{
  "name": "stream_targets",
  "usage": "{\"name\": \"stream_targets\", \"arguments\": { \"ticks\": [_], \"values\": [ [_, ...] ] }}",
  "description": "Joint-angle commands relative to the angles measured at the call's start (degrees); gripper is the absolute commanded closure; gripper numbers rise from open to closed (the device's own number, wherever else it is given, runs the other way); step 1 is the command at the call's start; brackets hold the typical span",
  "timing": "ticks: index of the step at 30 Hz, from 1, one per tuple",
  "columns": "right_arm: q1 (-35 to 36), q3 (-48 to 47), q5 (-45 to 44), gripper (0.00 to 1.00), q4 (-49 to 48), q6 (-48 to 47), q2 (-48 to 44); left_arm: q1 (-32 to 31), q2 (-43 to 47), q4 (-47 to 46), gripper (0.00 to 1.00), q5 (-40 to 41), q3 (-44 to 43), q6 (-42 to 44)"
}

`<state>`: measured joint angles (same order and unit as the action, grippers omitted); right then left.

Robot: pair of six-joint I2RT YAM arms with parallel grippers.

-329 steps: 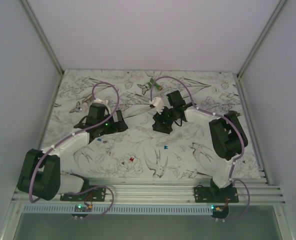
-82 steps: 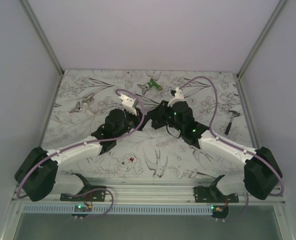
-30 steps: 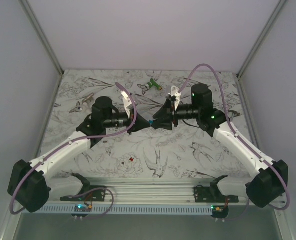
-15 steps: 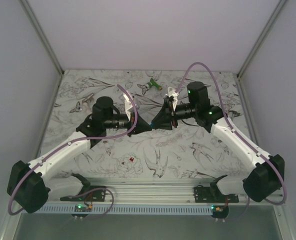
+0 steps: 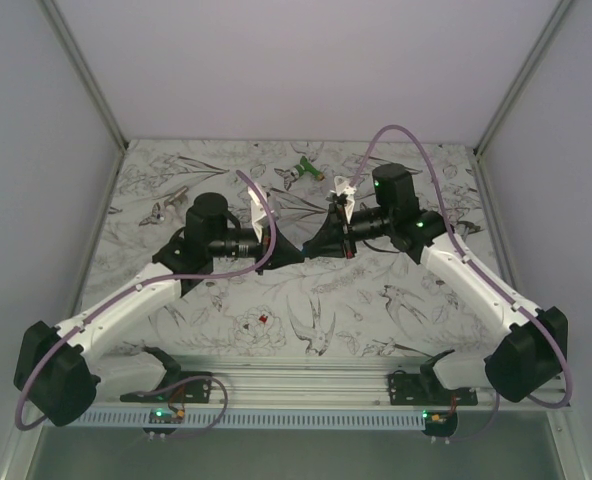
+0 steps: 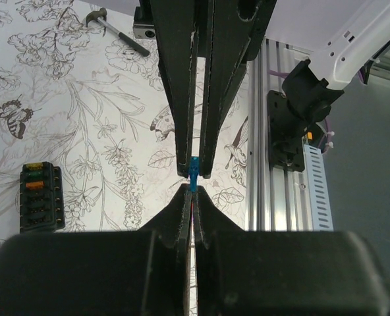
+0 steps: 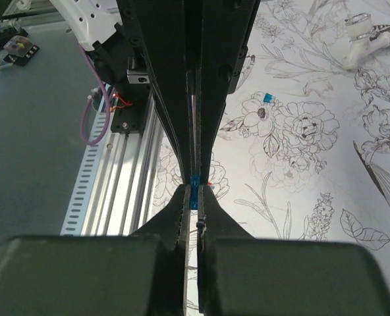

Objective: Snap on the fuse box
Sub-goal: Pick up the fuse from the center of the board.

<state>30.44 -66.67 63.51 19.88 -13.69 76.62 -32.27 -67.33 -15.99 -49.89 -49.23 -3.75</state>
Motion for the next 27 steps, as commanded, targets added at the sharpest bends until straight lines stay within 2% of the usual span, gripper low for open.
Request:
{"name": "stream_targets", "arguments": {
  "ticks": [1, 5, 8, 10, 15, 17, 23, 27],
  "values": [
    [-0.3, -2.1, 1.9, 1.00, 0.7, -1.1, -0.2, -0.4, 0.4, 0.2, 1.00, -2.0, -1.7, 1.6],
    [-0.3, -1.9, 0.7, 1.00, 0.8, -1.4, -0.2, -0.4, 0.4, 0.2, 1.00, -0.6, -1.6, 1.5],
    [-0.4, -1.3, -4.7, 1.00, 0.8, -0.4, -0.4, -0.4, 0.1, 0.2, 0.84, 2.7, -1.0, 1.7],
    [-0.5, -0.8, -9.5, 1.00, 0.2, 1.0, -0.7, -0.4, -0.7, 0.2, 0.69, 5.5, -0.6, 1.9],
    [-1.3, 2.2, -26.6, 1.00, -2.7, 7.3, -2.4, -0.3, -4.7, 0.2, 0.41, 11.8, -1.0, 2.5],
    [-1.6, 3.4, -33.6, 1.00, -3.7, 10.0, -3.2, -0.2, -8.4, 0.2, 0.35, 13.9, -1.7, 2.7],
    [-1.9, 6.9, -49.3, 1.00, -5.8, 16.4, -5.4, 0.0, -18.8, 0.2, 0.26, 21.3, -6.5, 3.2],
    [-2.0, 9.0, -55.9, 1.00, -5.9, 18.3, -6.6, -0.1, -25.3, 0.2, 0.23, 24.7, -10.7, 4.2]
  ]
}}
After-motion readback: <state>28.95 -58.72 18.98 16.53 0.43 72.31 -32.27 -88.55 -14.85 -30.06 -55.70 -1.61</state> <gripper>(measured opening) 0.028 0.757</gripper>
